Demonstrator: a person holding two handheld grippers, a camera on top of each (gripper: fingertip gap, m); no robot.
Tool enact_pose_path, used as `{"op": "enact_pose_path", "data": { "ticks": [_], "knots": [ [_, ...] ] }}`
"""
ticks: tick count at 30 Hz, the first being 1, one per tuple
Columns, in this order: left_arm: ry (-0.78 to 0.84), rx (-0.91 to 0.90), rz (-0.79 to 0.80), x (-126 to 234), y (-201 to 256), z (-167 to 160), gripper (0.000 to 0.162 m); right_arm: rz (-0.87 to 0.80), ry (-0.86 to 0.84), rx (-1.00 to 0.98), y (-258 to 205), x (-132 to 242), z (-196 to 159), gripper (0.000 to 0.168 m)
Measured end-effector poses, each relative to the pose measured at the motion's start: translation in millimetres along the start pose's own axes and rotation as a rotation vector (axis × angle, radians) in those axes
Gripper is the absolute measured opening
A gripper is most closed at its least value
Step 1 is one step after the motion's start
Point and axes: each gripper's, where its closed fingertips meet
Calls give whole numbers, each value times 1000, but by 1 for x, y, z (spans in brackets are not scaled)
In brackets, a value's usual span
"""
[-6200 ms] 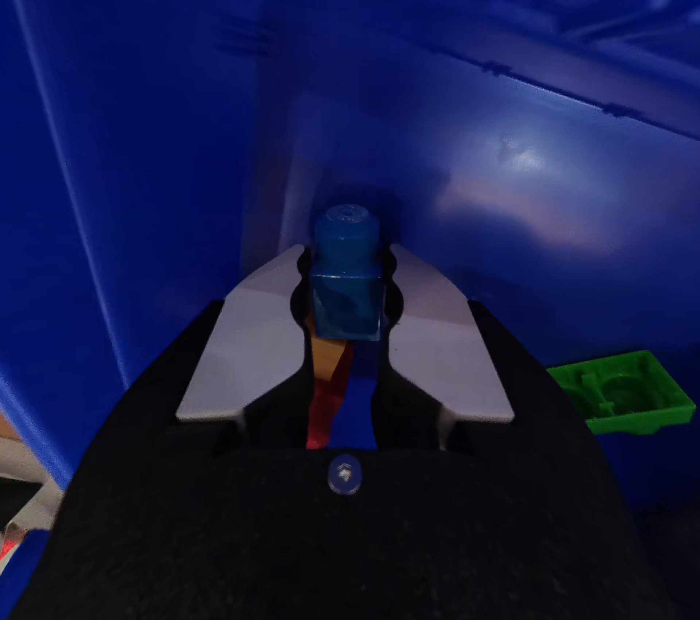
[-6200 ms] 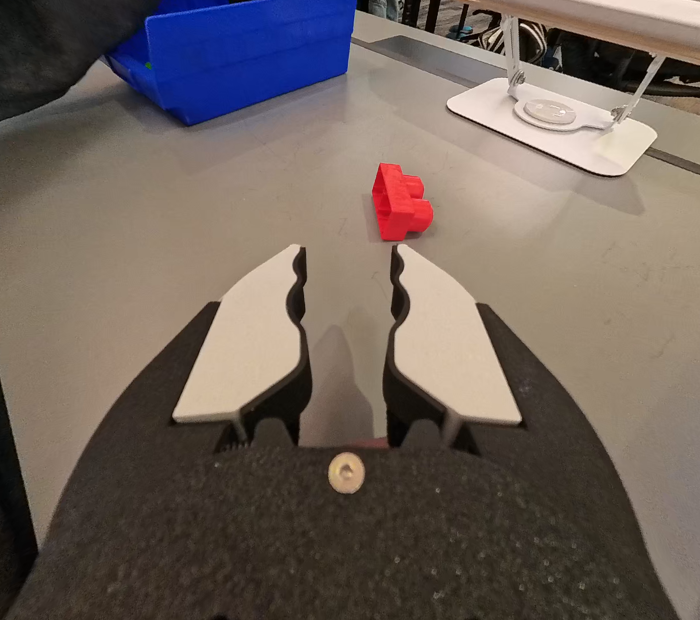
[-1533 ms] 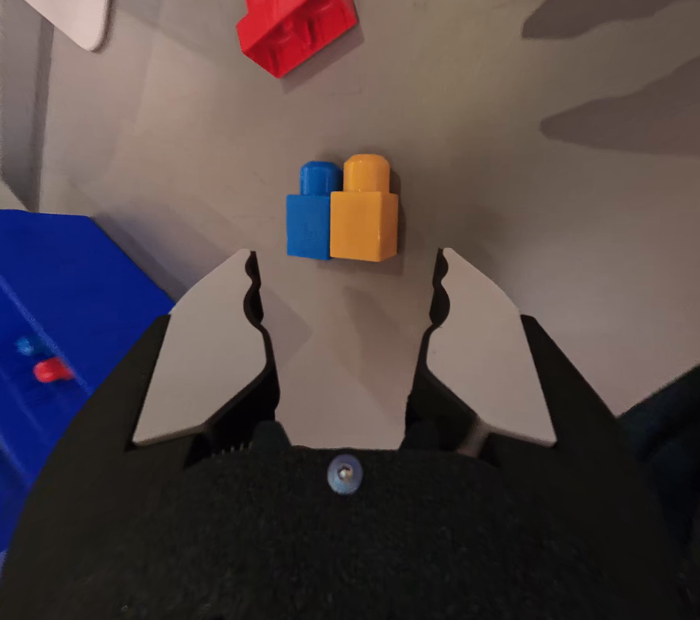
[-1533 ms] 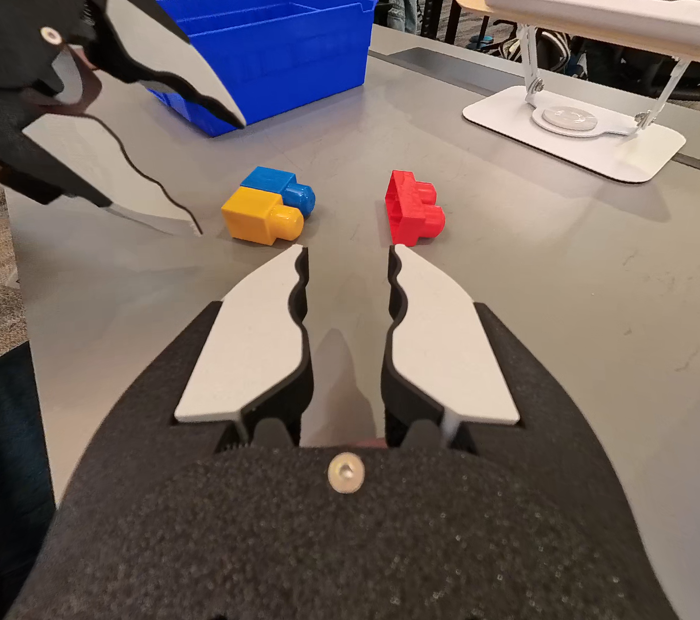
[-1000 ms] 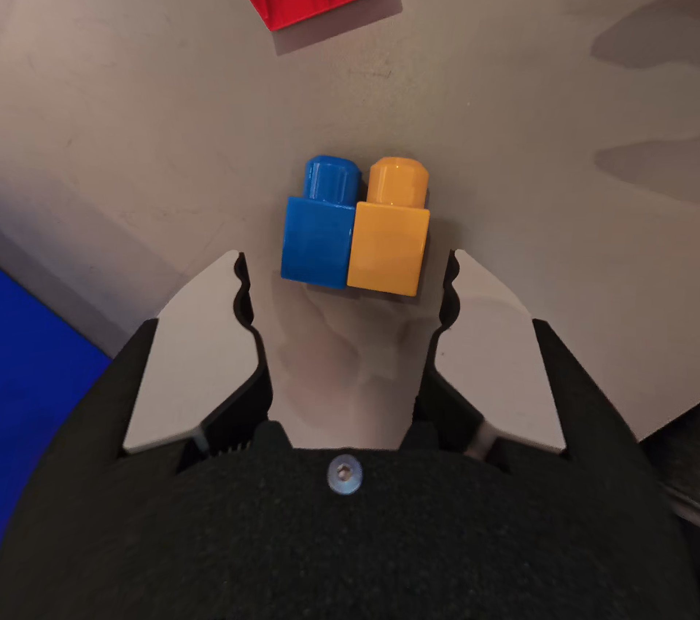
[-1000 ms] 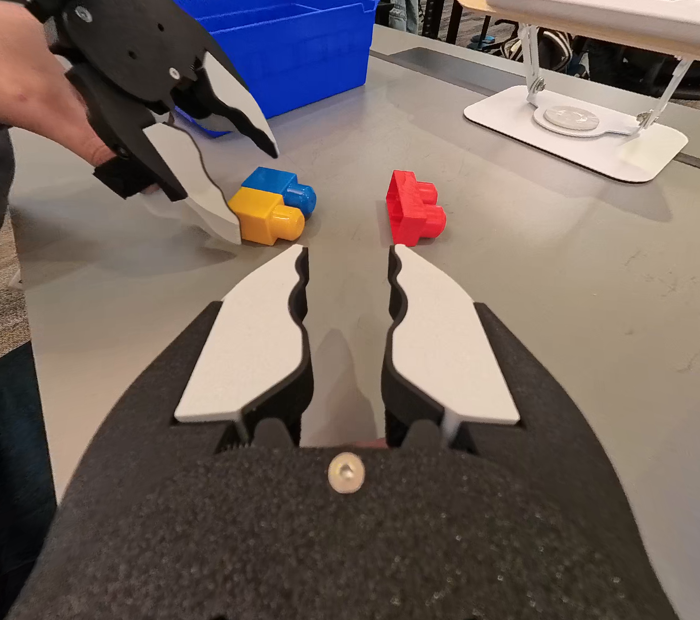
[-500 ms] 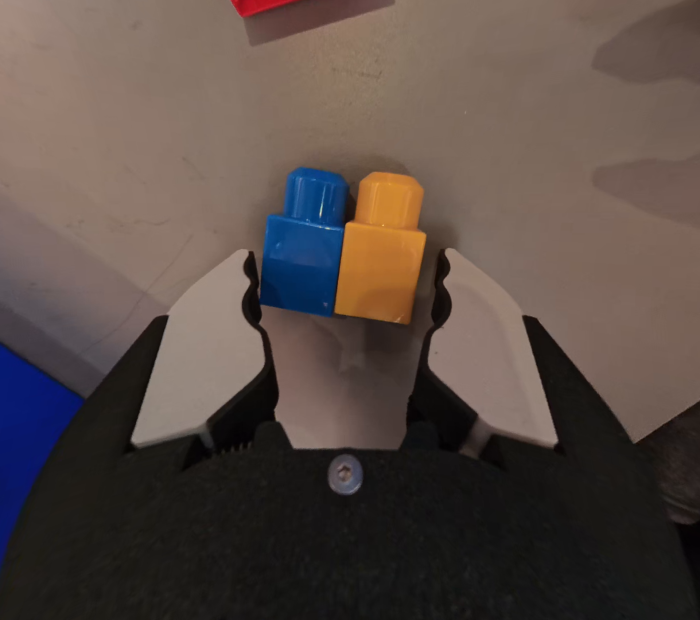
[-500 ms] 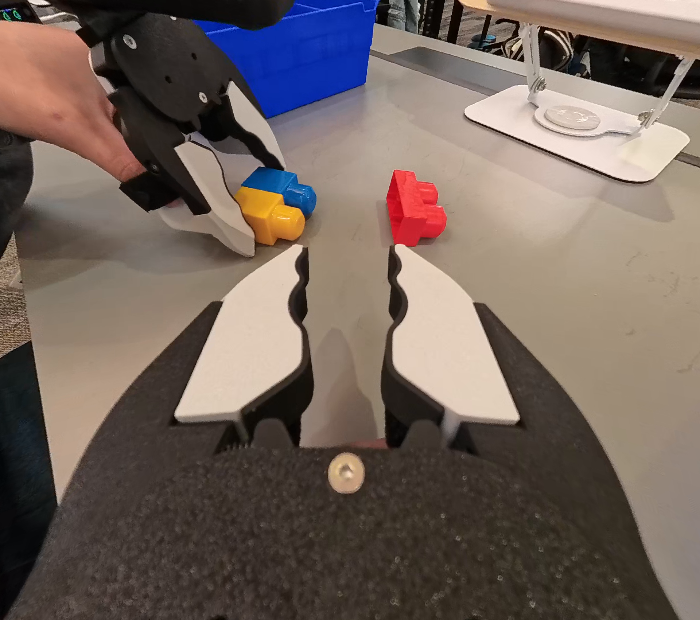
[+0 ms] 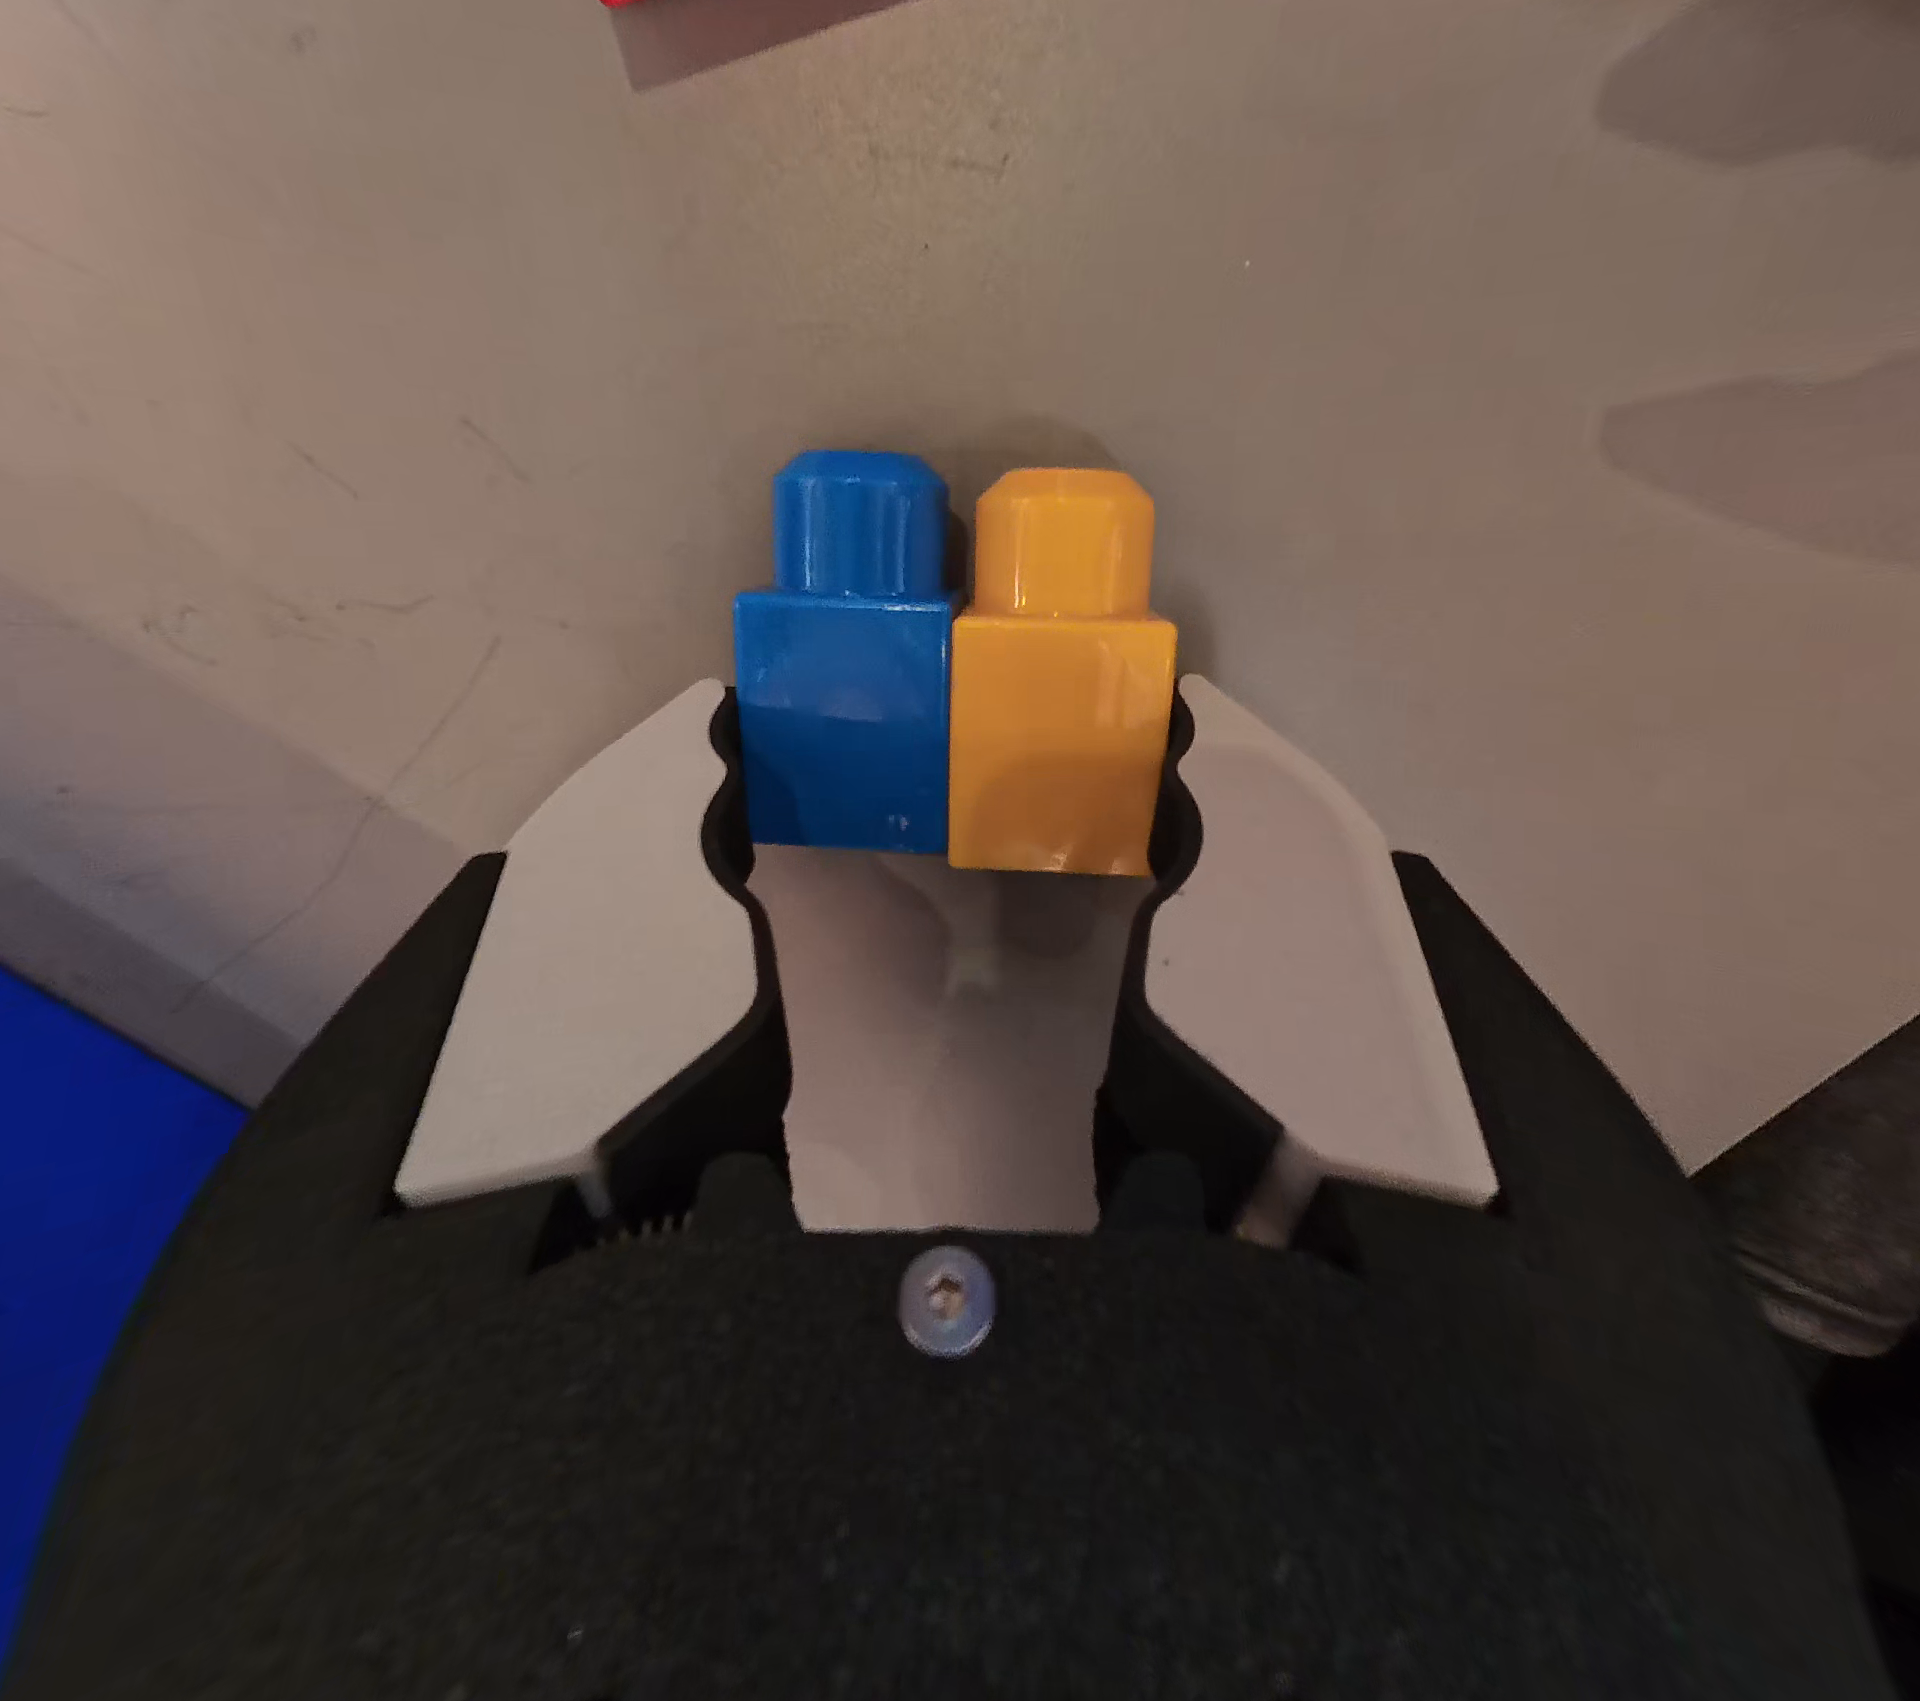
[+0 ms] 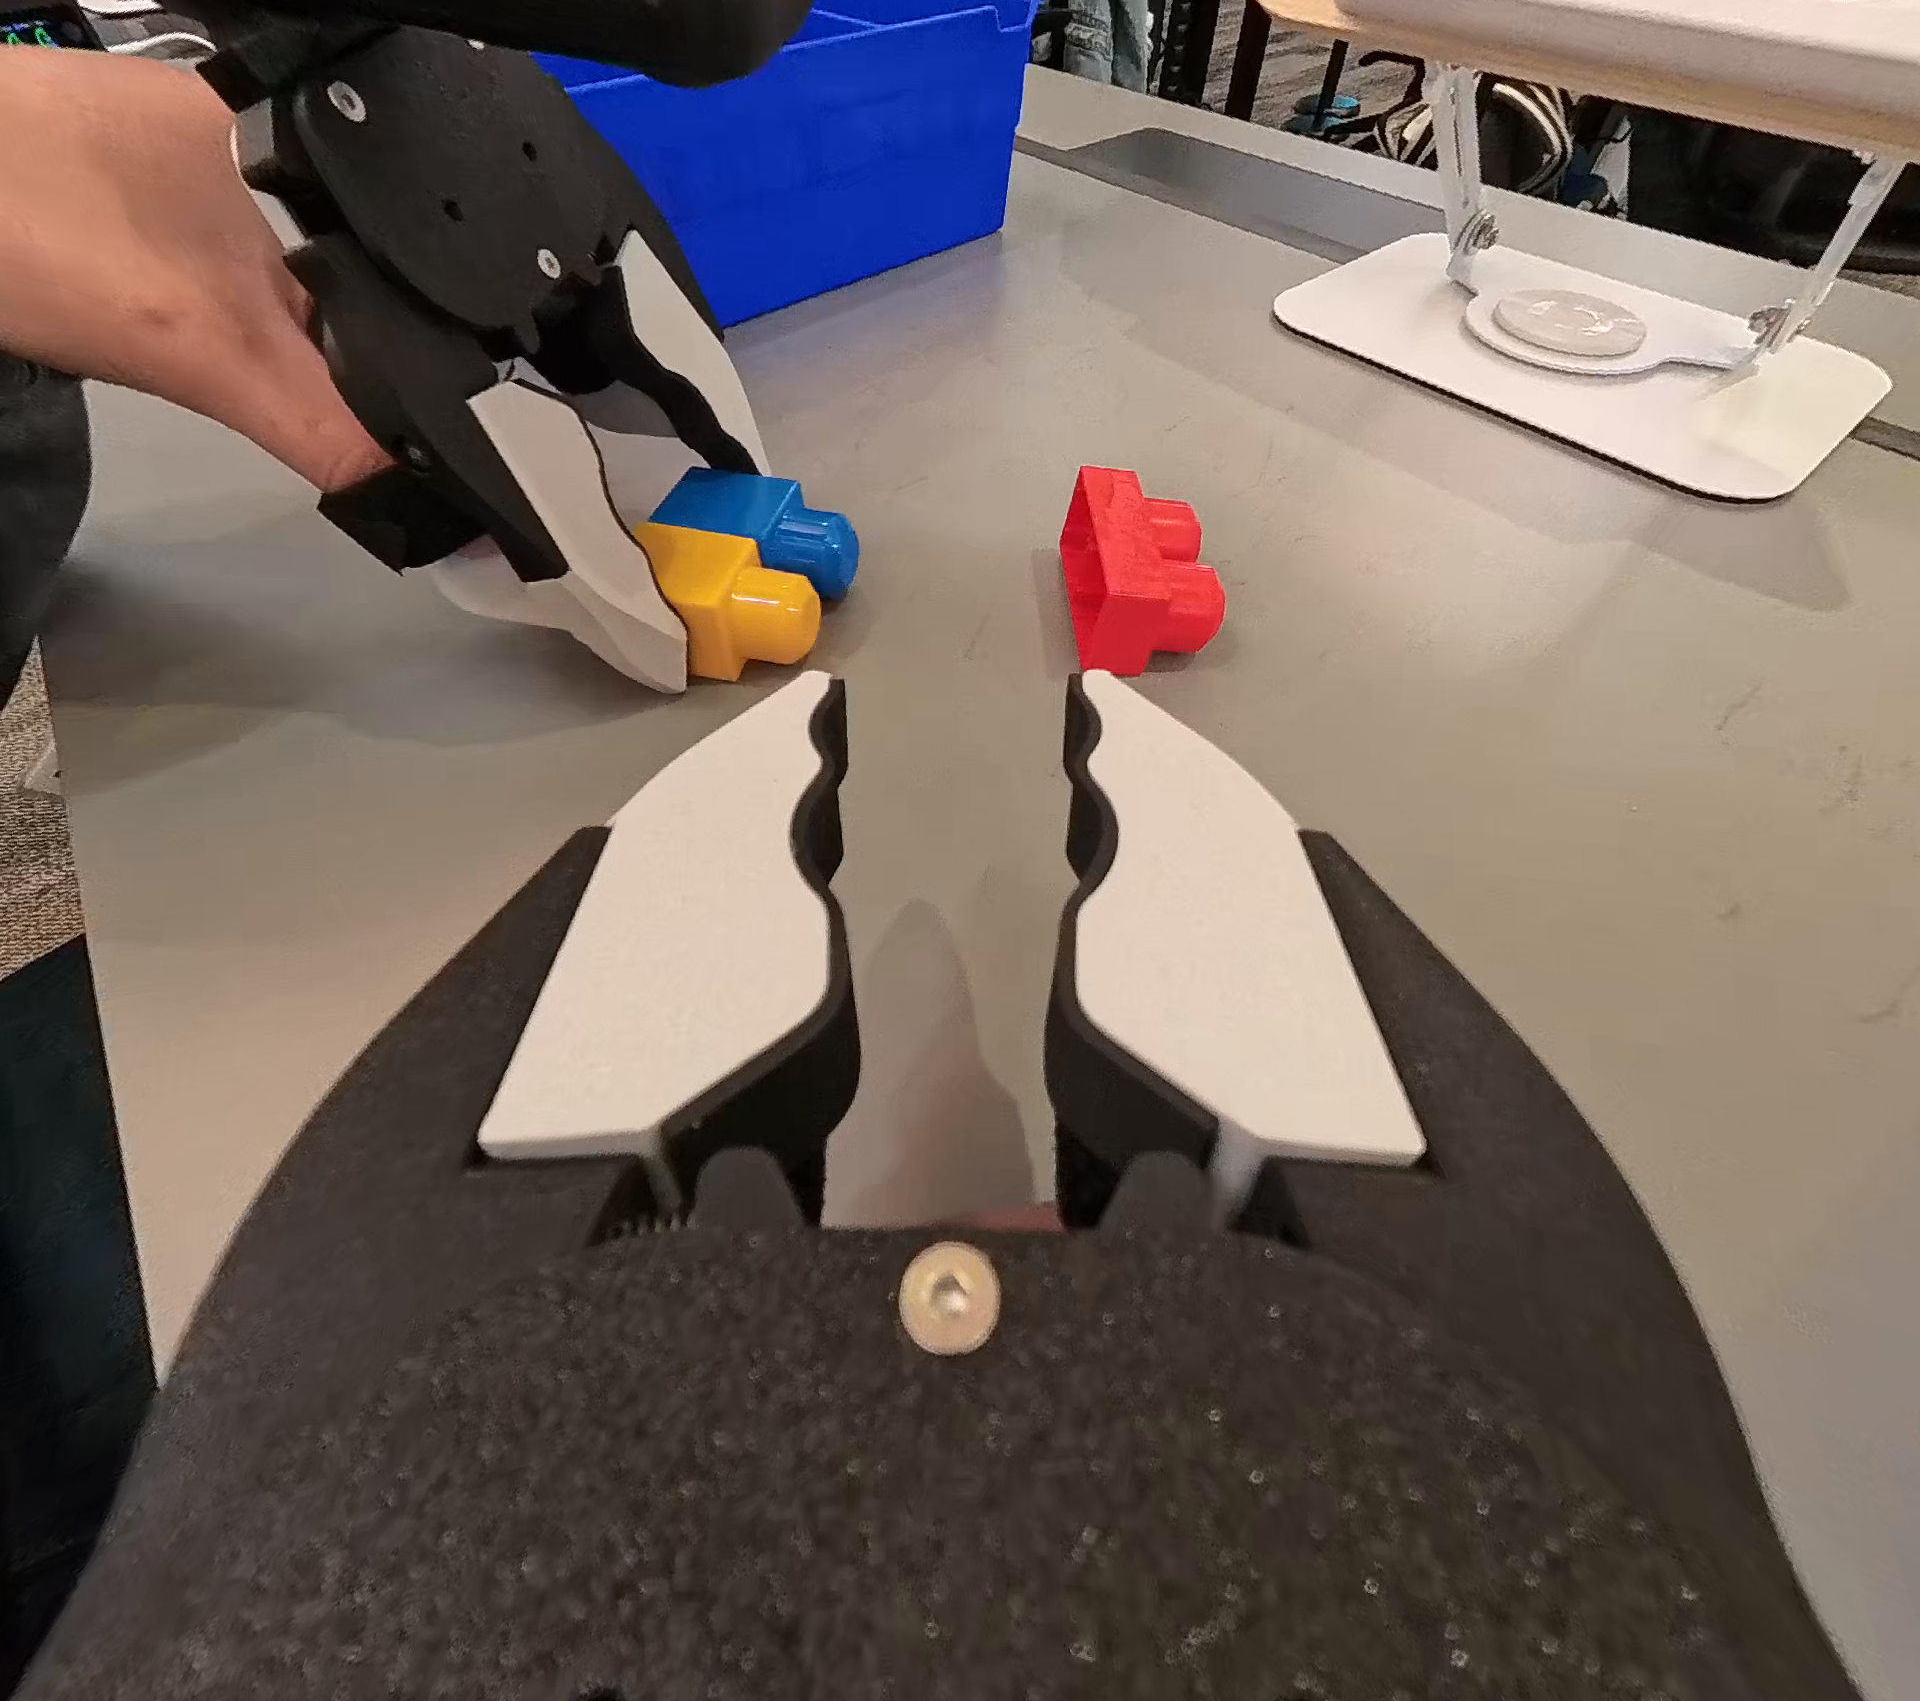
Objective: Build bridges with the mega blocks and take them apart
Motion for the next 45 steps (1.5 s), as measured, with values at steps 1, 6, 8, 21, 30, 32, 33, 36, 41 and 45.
{"op": "enact_pose_path", "data": {
  "ticks": [1, 6, 8, 21, 30, 32, 33, 36, 41, 45],
  "knots": [
    [5, -1, -2, 0, 1, 1, 75, 0, 0, 0, 0, 0, 0, 40],
    [97, -26, 13, 7, 2, 10, 74, -1, 1, 0, 0, 0, 0, 40],
    [166, -53, 31, 15, 3, 16, 74, -1, 2, -1, 0, 0, 0, 40],
    [792, 37, 145, 81, 13, 11, 75, 42, -32, 16, 18, 2, 19, 52],
    [752, 25, 113, 64, 15, 4, 75, 314, -329, 587, 32, -21, 71, 69],
    [748, 22, 96, 62, 18, 5, 75, 369, -446, 718, 48, -36, 57, 71],
    [742, 17, 96, 61, 18, 6, 75, 408, -491, 778, 56, -44, 47, 70],
    [728, 7, 103, 59, 17, 7, 75, 495, -577, 945, 75, -69, 13, 72],
    [734, 28, 40, 55, 17, 10, 75, 588, -531, 1084, 72, -102, -13, 75],
    [726, 41, -5, 50, 17, 8, 75, 694, -455, 1015, 49, -114, -13, 74]
  ]
}}
Point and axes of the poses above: each gripper's, where its closed fingertips meet, x back along the fingers, z out of its top, y = z × x across the jaws, and after that the axes turned 11 degrees about -z, right-handed
